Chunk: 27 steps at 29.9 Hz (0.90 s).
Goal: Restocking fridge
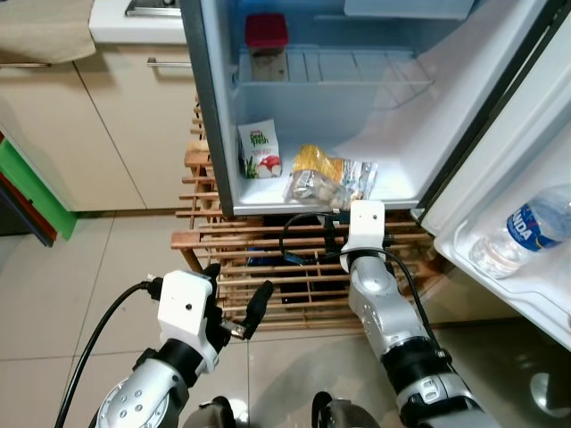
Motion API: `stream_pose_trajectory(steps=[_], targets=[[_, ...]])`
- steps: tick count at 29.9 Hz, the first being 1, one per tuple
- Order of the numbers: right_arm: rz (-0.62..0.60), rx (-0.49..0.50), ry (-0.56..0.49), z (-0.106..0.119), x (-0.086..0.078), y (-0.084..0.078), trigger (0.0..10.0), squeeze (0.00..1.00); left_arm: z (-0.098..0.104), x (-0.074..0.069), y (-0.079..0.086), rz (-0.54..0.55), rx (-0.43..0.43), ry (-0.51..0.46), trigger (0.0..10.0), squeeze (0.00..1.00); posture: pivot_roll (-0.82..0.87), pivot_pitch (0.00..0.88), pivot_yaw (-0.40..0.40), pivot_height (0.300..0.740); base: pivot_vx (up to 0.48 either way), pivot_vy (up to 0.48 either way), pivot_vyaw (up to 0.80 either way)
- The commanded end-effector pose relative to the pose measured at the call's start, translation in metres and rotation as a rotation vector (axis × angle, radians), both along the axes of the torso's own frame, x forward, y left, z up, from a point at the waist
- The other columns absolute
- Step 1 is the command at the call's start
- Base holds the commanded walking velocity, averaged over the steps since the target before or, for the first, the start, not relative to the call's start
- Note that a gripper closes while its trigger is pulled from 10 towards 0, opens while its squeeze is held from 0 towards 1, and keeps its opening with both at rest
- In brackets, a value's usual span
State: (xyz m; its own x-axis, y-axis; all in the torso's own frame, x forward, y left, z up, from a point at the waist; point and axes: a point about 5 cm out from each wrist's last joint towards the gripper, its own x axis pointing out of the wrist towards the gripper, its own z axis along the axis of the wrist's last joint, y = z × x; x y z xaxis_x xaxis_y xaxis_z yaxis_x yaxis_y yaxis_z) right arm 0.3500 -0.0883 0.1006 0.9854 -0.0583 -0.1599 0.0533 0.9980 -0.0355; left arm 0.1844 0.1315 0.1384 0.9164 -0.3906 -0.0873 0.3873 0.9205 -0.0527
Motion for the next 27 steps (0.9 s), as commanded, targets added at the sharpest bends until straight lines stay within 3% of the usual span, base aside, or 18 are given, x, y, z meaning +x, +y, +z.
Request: stream_pose_trajectory(steps=[1, 7, 14, 18, 24, 27], targets=[[-0.024, -0.008, 0.018, -0.006, 0.001, 0.001, 10.0, 0.00, 0.002, -0.005, 0.002, -0.005, 0.008, 0.010, 10.0, 0.00, 0.04, 0.245, 0.017, 0.740, 0.000, 0.000, 0.00], [-0.068, -0.057, 0.067, -0.012, 0.006, -0.005, 10.0, 0.00, 0.002, -0.011, 0.006, -0.003, 0.016, 0.029, 10.0, 0.00, 0.06, 0.259, 0.024, 0.740, 0.000, 0.000, 0.00], [-0.091, -0.084, 0.052, -0.009, 0.012, -0.011, 10.0, 0.00, 0.003, -0.014, 0.006, -0.002, 0.018, 0.038, 10.0, 0.00, 0.06, 0.263, 0.021, 0.740, 0.000, 0.000, 0.00], [-0.122, -0.147, 0.007, 0.005, 0.022, -0.022, 10.0, 0.00, 0.002, -0.014, 0.003, -0.005, 0.007, 0.049, 10.0, 0.00, 0.05, 0.269, 0.018, 0.740, 0.000, 0.000, 0.00], [-0.139, -0.196, -0.021, 0.015, 0.029, -0.029, 10.0, 0.00, 0.001, -0.016, 0.002, -0.006, 0.001, 0.058, 10.0, 0.00, 0.05, 0.270, 0.015, 0.740, 0.000, 0.000, 0.00], [-0.132, -0.242, -0.081, 0.031, 0.036, -0.028, 10.0, 0.00, 0.001, -0.017, 0.001, -0.007, 0.000, 0.063, 10.0, 0.00, 0.05, 0.271, 0.013, 0.740, 0.000, 0.000, 0.00]])
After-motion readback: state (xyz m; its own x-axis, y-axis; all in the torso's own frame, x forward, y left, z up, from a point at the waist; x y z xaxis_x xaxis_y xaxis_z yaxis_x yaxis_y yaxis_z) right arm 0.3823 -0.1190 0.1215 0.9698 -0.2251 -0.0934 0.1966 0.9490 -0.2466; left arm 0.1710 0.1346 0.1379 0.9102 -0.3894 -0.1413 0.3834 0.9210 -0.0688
